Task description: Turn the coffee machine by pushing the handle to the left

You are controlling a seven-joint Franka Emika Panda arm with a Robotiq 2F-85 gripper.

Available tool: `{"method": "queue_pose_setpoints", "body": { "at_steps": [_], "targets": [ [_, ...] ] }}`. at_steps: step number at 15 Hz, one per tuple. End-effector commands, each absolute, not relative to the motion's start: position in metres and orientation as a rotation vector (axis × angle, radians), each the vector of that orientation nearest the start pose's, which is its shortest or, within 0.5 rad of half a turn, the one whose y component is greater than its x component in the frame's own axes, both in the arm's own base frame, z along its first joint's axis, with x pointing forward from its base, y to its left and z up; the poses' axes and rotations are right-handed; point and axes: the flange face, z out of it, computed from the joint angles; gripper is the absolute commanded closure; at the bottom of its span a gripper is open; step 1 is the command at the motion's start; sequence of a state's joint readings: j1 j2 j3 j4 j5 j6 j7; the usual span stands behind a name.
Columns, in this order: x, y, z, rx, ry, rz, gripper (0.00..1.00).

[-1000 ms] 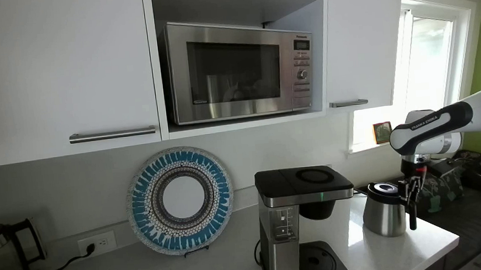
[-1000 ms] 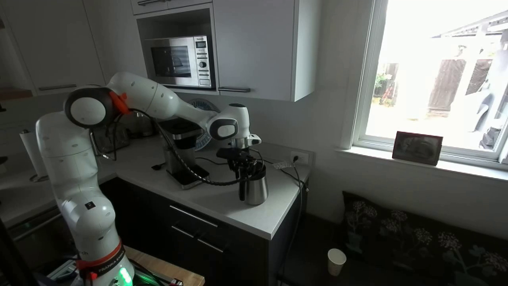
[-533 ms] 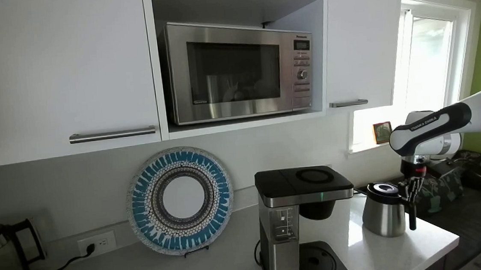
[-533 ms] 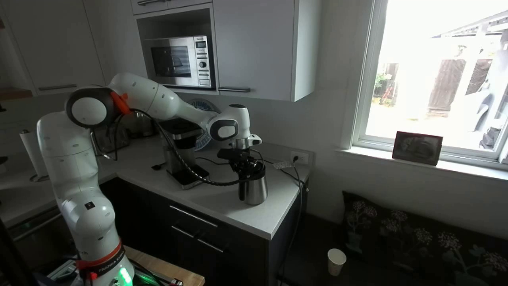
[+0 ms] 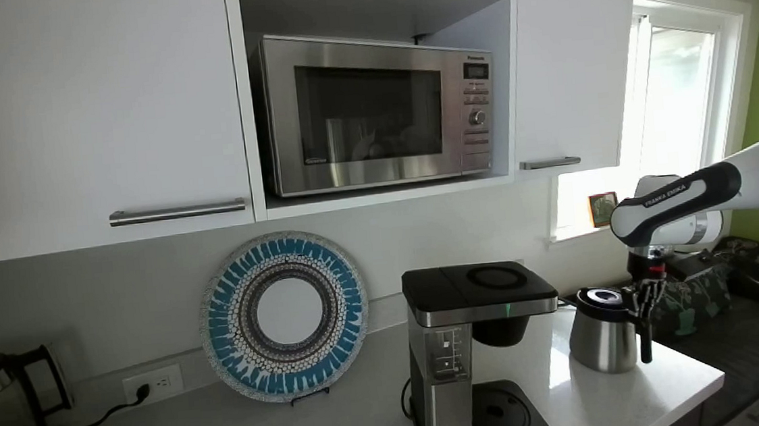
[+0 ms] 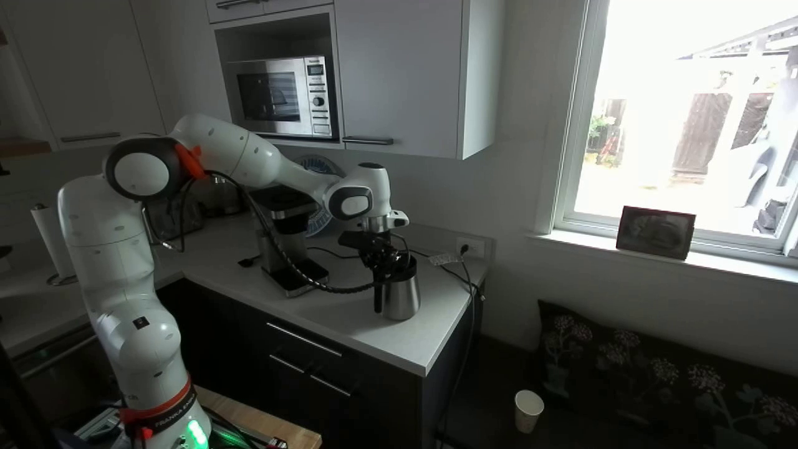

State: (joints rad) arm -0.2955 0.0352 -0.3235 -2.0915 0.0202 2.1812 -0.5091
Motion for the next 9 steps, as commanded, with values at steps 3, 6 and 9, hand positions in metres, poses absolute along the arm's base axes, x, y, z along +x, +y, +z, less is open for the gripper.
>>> {"method": "queue_pose_setpoints", "body": {
  "at_steps": [3,6,9],
  "targets": [
    [0.465,-0.303,0.414,-3.157,0.594,-0.057,0.92],
    [0.471,-0.293,0.416,-3.122,0.819,-0.031,0.92],
    [0.476,-0.286,0.415,-3.072,1.009,-0.025,0.92]
  ]
}}
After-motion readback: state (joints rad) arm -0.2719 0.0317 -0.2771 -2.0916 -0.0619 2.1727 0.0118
